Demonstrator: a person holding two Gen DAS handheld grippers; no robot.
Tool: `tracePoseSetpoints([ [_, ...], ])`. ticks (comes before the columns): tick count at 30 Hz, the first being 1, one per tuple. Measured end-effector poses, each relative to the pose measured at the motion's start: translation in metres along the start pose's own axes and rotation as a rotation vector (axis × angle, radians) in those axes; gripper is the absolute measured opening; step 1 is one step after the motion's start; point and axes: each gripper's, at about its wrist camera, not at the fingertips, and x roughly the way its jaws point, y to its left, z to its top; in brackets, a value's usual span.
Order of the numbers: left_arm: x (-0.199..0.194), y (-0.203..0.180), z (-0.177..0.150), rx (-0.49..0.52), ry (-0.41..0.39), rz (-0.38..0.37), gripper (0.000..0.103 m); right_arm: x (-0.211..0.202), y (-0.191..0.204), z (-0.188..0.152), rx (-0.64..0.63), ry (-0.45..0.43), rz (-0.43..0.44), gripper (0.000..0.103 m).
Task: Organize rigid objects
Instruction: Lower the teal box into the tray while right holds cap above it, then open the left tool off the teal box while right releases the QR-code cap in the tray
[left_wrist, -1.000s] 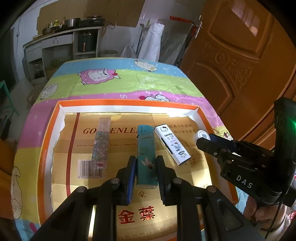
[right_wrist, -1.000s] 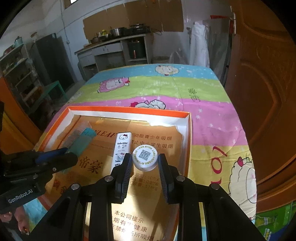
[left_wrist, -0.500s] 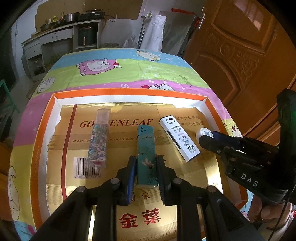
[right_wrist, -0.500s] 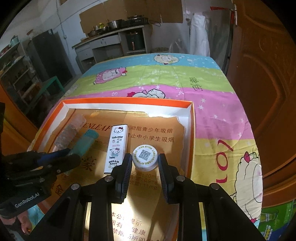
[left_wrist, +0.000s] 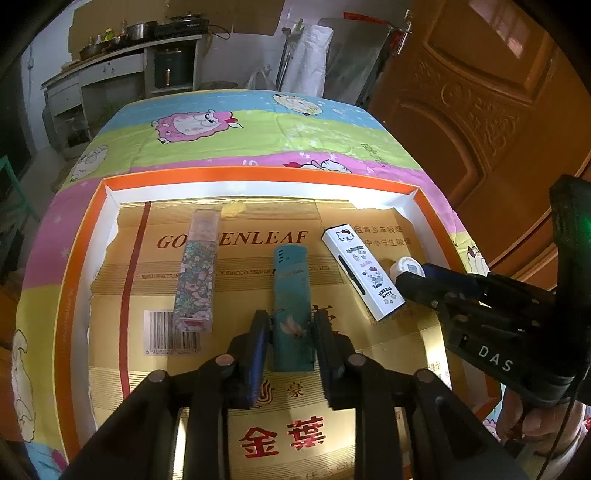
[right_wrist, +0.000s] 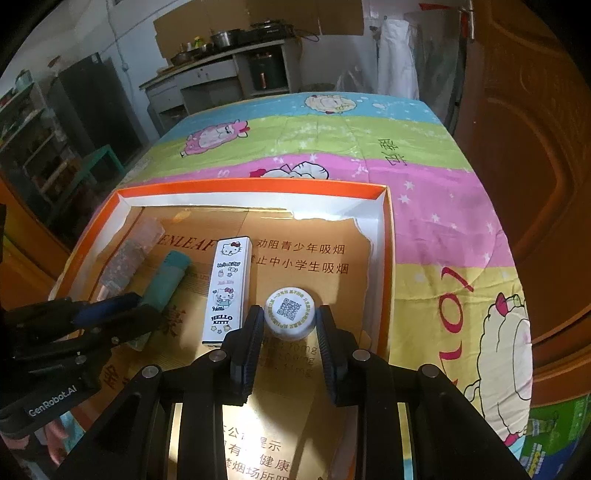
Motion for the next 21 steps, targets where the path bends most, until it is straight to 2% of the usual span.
tracePoseSetpoints([
  [1,0.0,0.0,0.0,-0.001,-0.002,0.003,0.038,0.0,0.0,0.0,0.001,0.0,0.0,0.03],
  [3,-0.002,0.001,0.0,-0.004,-0.005,0.003,0.047,-0.001,0.0,0.0,0.004,0.0,0.001,0.03],
  [4,-0.002,0.001,-0.001,-0.004,-0.005,0.002,0.047,-0.001,0.0,0.0,0.006,-0.002,0.002,0.03],
  [13,-0.012,-0.005,-0.006,0.008,-0.017,-0.003,0.047,-0.014,-0.002,-0.005,0.027,-0.023,0.002,0.032],
  [17,-0.021,-0.008,-0.008,0.015,-0.03,-0.006,0.047,-0.022,-0.001,-0.007,0.031,-0.037,0.003,0.039],
  [21,-0.03,-0.01,-0.012,0.017,-0.041,-0.004,0.047,-0.031,0.001,-0.01,0.029,-0.047,0.008,0.039],
])
